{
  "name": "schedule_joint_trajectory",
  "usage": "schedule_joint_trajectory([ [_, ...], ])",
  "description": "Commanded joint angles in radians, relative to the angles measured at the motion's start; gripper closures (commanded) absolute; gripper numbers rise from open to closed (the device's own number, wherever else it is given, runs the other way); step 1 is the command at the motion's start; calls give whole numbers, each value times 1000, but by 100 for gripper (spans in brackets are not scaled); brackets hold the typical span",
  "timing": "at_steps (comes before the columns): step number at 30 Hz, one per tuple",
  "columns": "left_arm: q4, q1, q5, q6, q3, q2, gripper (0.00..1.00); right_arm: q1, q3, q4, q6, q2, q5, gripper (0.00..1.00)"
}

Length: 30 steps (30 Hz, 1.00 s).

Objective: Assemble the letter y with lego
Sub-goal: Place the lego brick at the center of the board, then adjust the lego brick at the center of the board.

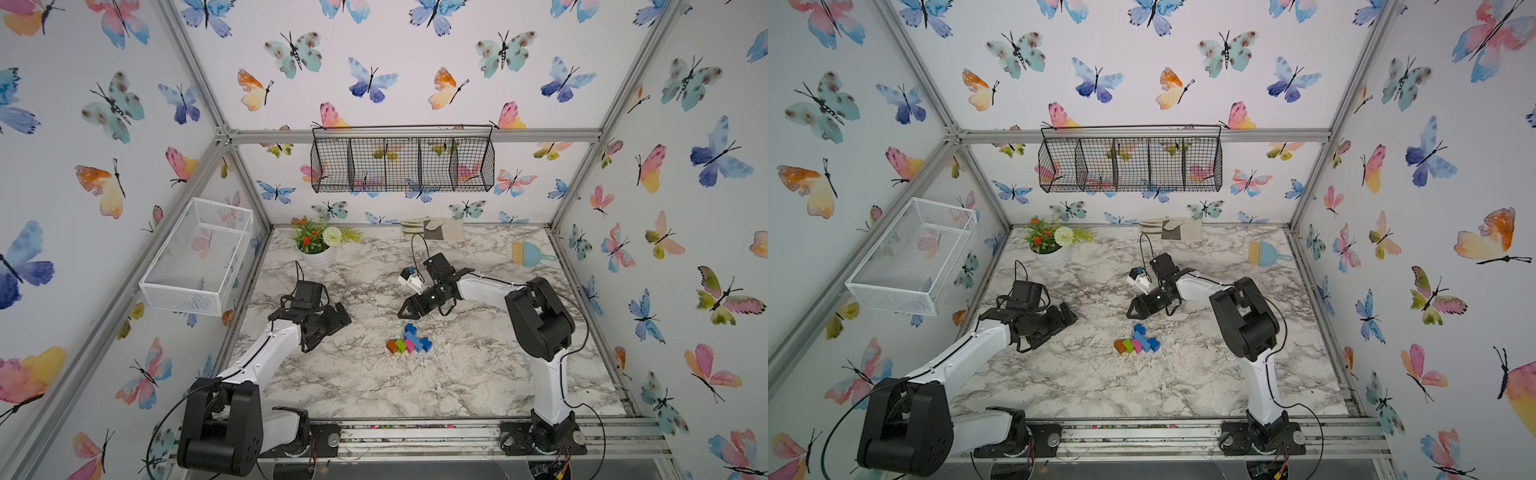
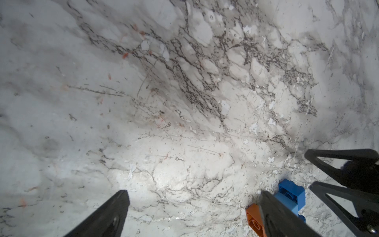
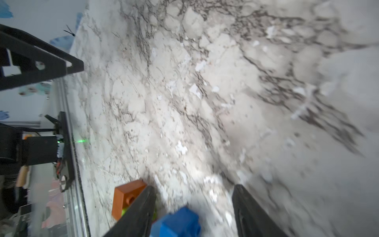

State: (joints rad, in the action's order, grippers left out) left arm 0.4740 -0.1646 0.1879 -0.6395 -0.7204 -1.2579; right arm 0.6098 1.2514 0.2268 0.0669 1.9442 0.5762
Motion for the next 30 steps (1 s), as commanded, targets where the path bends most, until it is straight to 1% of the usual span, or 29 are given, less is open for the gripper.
schedule_joint_trajectory([
  [1,5,3,17,5,10,-3,0,-4,-170,-293,147,-222,-205,35],
  [3,-1,4,18,5,13,-3,0,-4,-182,-177,113,-284,-235,35],
  [4,-3,3,19,5,13,-3,0,-3,-188,-126,93,-306,-225,35],
  [6,-9,1,22,8,14,-6,0,0,-195,-12,37,-333,-157,36],
  [7,-9,1,21,11,13,-9,0,7,-194,33,16,-341,-153,36],
  [9,-9,0,16,14,7,-16,0,50,-191,161,-40,-356,-225,36],
  [11,-9,-1,15,15,3,-21,0,92,-201,234,-59,-365,-338,36],
  [13,-9,-1,13,15,-2,-24,0,136,-213,283,-73,-366,-406,36],
  [15,-6,-1,9,17,-7,-27,0,184,-225,306,-75,-366,-457,36],
  [18,-3,-3,6,20,-11,-35,0,229,-256,283,-67,-382,-480,36],
  [21,0,-3,0,24,-11,-38,0,238,-272,273,-70,-382,-460,35],
  [23,0,-3,-1,24,-8,-38,0,243,-264,289,-75,-356,-456,35],
  [27,-4,-3,-1,22,-2,-38,0,266,-244,300,-67,-300,-509,35],
  [30,-5,-3,0,21,1,-37,0,268,-231,291,-58,-263,-508,35],
])
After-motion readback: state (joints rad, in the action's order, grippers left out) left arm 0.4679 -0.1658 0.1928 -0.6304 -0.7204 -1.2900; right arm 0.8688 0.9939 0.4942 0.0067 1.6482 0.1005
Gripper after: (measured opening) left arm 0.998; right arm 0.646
